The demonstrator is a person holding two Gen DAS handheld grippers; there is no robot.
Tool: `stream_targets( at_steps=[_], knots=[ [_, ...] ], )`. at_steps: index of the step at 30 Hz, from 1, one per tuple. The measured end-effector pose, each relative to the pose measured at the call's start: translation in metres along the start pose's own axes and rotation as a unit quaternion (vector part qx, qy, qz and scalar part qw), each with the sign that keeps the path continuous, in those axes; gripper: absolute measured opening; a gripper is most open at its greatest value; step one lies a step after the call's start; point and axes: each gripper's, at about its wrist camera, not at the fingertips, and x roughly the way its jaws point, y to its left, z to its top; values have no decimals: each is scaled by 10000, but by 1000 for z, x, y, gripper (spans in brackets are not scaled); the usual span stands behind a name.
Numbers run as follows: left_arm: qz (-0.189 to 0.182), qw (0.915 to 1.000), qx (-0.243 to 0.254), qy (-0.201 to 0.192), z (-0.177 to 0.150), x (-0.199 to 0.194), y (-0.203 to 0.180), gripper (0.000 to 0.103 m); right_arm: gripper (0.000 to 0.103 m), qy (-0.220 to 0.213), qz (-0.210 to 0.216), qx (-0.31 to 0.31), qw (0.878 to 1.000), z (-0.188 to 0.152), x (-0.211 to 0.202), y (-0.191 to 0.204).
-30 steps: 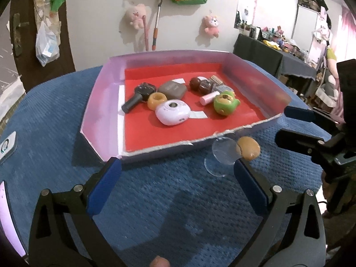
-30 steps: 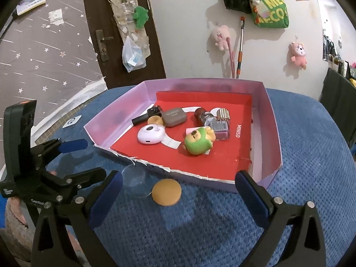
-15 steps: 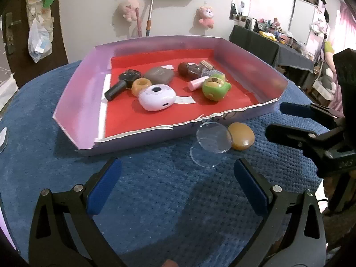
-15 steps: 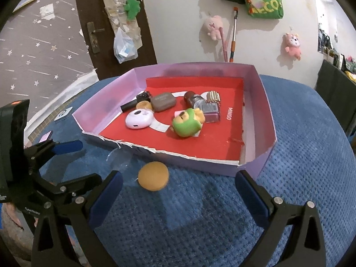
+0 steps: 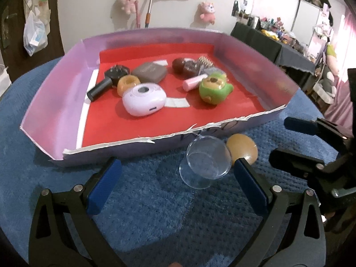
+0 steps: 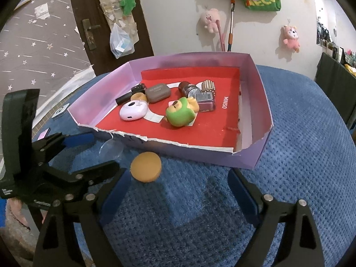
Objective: Organize rigid objects
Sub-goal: 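Move the right gripper to the tan round puff while the left approaches the clear cup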
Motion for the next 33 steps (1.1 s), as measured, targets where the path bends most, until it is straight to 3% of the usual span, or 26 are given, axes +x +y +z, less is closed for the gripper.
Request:
stream_targets(
  at_steps=[7,21,27,33],
  knots=[
    [-21,9994,-357,8,-4,-4,22,102,91,60,0,-37,10000,-2,5,1],
    [186,9985,-511,-83,-17,-22,42,99,90,161,-205,-663,9975,-1,24,33],
    [-111,9977,-666,-7,-24,-22,45,99,90,213,-193,-611,9977,0,28,31],
    [-173,9983,-543,-98,-16,-20,33,97,87,243,-200,-663,9973,0,30,34]
  ],
)
